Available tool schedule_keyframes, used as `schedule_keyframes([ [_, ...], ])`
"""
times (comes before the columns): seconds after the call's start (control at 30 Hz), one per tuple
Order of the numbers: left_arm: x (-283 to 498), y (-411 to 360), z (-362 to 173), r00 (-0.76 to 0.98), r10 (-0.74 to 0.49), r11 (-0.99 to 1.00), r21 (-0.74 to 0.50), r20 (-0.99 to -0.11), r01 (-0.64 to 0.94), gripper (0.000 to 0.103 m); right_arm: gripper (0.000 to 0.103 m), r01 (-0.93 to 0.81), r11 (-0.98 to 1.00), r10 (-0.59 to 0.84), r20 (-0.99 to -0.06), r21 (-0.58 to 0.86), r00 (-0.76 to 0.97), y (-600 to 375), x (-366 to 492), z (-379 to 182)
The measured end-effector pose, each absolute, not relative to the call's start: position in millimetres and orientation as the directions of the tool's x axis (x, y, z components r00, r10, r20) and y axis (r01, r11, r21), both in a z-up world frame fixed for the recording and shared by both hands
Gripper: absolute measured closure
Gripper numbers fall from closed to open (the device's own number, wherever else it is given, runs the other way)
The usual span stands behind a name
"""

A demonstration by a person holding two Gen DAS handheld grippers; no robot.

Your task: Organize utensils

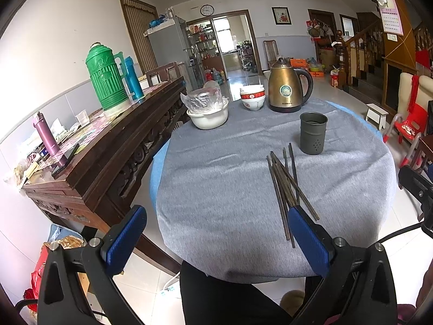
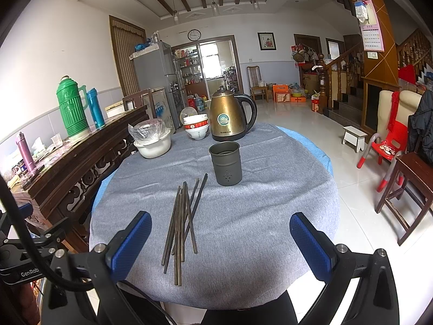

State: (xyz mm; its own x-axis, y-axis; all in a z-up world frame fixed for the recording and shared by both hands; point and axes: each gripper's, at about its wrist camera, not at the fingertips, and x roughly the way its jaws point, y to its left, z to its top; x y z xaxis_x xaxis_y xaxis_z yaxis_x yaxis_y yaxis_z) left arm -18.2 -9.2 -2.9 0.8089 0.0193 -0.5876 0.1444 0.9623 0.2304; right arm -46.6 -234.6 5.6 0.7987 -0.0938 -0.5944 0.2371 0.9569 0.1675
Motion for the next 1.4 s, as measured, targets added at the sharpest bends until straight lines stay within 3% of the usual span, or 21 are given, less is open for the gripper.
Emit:
schedule_keyframes([
  [1.4, -10.8, -11.8, -10.6, 0.787, -0.001, 0.964, 0.207, -0.617, 0.164, 0.0, 0.0, 0.23, 0.959, -0.084, -0.614, 0.163, 0.785, -234.6, -38.1, -5.9],
])
